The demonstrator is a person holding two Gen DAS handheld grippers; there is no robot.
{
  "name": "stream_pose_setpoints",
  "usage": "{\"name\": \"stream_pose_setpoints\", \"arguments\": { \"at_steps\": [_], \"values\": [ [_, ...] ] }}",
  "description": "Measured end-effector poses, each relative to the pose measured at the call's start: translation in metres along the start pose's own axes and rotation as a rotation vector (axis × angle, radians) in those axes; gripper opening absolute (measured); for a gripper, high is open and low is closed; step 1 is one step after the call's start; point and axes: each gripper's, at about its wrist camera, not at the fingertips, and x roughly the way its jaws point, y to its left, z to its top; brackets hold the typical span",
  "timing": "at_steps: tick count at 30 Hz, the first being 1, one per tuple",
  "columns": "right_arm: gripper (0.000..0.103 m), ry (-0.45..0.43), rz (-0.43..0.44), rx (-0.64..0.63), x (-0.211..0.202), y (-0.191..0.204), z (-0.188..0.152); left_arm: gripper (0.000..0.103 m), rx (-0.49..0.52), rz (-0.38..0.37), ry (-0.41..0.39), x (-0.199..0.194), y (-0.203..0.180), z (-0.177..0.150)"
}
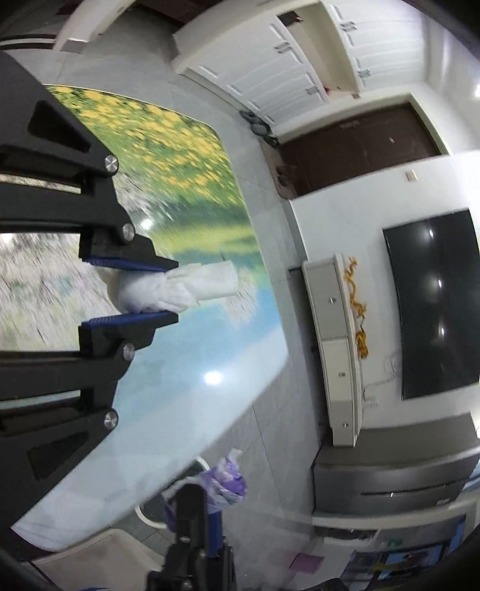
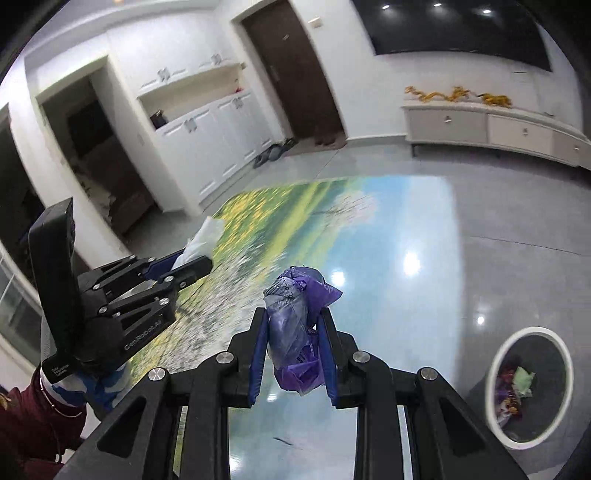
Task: Collect trash
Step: 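Lift both bags and carry them over the bin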
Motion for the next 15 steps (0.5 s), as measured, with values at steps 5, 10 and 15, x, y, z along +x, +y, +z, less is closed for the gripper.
{"name": "stream_pose_setpoints", "arguments": {
  "at_steps": [5,10,15],
  "values": [
    [0.025,-0.072,-0.080,0.049,-0.043,-0.043,-0.002,0.019,0.077,-0.053,-0.016,0.006,-0.048,0.024],
    [0.025,-0.134,-0.159,0.108,-0.080,-0.086,-0.011,0.019,0.164,-0.109,-0.024,0.018,-0.100,0.046],
    [0.025,-0.171,-0.236,0.180,-0.105,-0.133,-0.025,0.019,0.242,-0.171,-0.022,0.036,-0.155,0.063]
  ]
}}
